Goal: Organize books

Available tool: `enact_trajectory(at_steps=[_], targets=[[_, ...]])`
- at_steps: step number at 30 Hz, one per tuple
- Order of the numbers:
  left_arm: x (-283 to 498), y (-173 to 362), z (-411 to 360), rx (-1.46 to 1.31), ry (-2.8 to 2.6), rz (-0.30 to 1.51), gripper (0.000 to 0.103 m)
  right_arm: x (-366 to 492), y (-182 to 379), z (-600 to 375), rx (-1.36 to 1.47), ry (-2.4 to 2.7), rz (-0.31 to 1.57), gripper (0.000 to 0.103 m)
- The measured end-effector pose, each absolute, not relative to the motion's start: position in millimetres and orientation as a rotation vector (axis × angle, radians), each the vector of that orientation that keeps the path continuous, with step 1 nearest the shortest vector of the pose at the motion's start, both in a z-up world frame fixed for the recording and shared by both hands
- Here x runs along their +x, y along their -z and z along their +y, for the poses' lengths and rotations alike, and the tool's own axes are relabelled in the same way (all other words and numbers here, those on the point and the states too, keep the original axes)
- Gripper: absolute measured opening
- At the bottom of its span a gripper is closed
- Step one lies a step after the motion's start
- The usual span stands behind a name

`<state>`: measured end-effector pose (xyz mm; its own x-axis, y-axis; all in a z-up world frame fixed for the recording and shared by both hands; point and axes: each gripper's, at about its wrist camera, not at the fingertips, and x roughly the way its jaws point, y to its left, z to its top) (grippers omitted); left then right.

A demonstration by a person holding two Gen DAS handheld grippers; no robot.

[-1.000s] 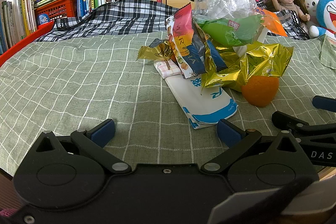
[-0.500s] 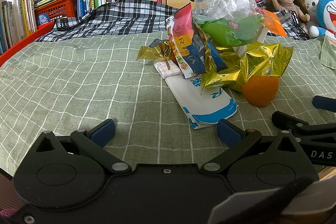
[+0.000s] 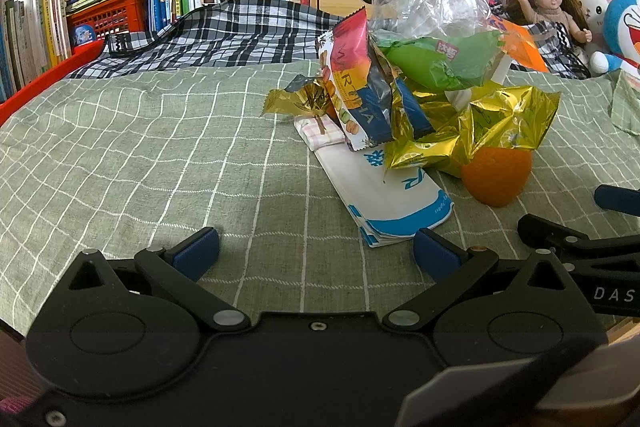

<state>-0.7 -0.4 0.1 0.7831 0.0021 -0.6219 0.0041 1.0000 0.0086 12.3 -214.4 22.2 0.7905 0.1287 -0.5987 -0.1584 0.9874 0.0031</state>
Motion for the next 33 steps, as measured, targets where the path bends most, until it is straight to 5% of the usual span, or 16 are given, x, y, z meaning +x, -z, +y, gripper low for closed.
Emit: enact_trajectory(at_steps=[17, 24, 33], targets=[[-9.5, -18.5, 44.3, -0.238, 0.066, 0.644, 0.09, 34.1, -35.5, -189.7, -0.034, -0.3, 0.585, 0.089], [-8.0, -18.6, 34.3, -0.232, 0.116, 0.648, 0.086, 36.4, -34.7, -188.8, -0.001, -0.322, 0.605, 0.059], [11.7, -15.8, 10.2, -0.235, 0.155, 0.675, 0.076, 19.2, -44.5, -207.8, -0.009, -0.275, 0.583, 0.051]])
